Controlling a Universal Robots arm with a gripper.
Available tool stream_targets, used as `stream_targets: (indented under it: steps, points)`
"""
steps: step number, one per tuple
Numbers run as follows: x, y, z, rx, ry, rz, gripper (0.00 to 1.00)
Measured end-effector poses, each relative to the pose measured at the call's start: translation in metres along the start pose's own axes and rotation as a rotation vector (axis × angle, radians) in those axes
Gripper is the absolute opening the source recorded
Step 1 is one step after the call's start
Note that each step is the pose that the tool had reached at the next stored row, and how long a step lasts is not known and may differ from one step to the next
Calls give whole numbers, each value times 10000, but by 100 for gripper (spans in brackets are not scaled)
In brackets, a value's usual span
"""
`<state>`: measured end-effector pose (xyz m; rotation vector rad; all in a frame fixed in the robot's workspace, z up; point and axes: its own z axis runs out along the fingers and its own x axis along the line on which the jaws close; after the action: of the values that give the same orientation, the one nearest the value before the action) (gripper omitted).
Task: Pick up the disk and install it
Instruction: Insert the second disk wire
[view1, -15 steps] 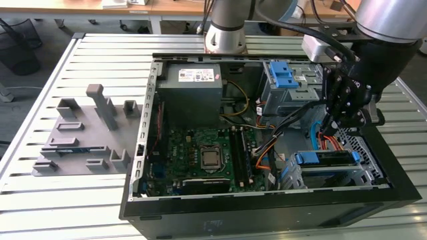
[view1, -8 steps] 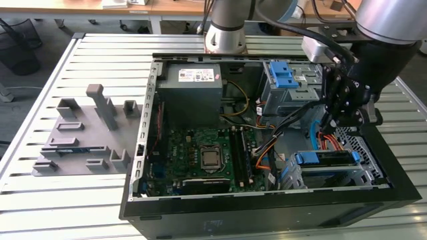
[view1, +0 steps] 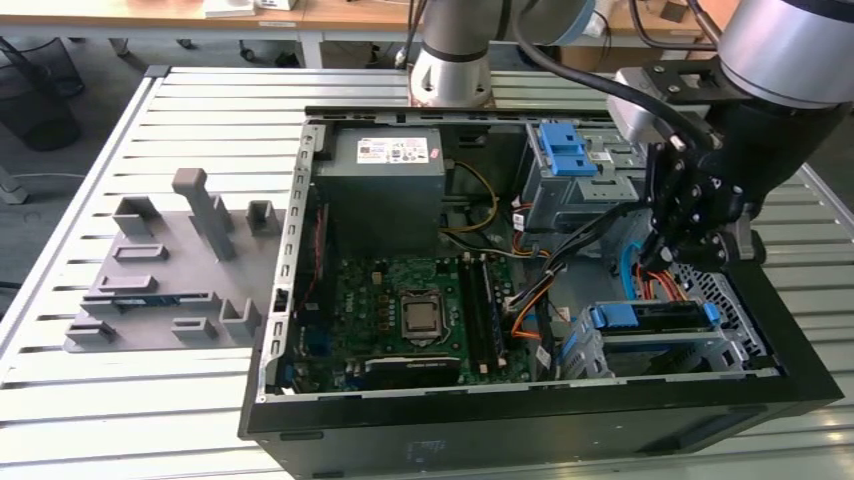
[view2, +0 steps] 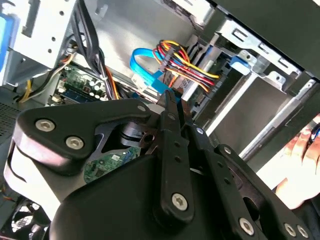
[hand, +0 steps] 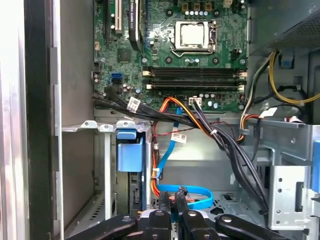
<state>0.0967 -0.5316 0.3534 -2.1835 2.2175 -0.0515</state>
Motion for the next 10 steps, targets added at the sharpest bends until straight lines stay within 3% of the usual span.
stream_targets:
  steps: [2, 8, 10]
  points:
    - [32, 2, 9, 16, -11, -1, 16]
    - [35, 4, 9, 27, -9, 0, 16]
    - [38, 15, 8, 87, -33, 2, 16]
